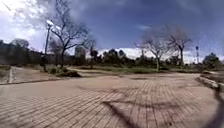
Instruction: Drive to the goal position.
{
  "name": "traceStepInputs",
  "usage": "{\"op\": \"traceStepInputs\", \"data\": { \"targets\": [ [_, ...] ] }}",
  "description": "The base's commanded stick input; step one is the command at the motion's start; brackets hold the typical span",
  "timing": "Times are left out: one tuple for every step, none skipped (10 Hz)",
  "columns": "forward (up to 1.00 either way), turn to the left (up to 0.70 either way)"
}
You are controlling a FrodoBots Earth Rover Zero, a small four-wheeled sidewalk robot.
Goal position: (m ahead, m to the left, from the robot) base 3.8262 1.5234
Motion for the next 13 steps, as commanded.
{"op": "traceStepInputs", "data": {
  "targets": [
    [1.00, 0.00],
    [1.00, 0.00],
    [1.00, 0.00],
    [1.00, 0.00],
    [1.00, 0.00],
    [1.00, 0.00],
    [1.00, 0.00],
    [1.00, 0.00],
    [1.00, 0.00],
    [1.00, 0.00],
    [1.00, 0.00],
    [1.00, 0.00],
    [1.00, 0.00]
  ]
}}
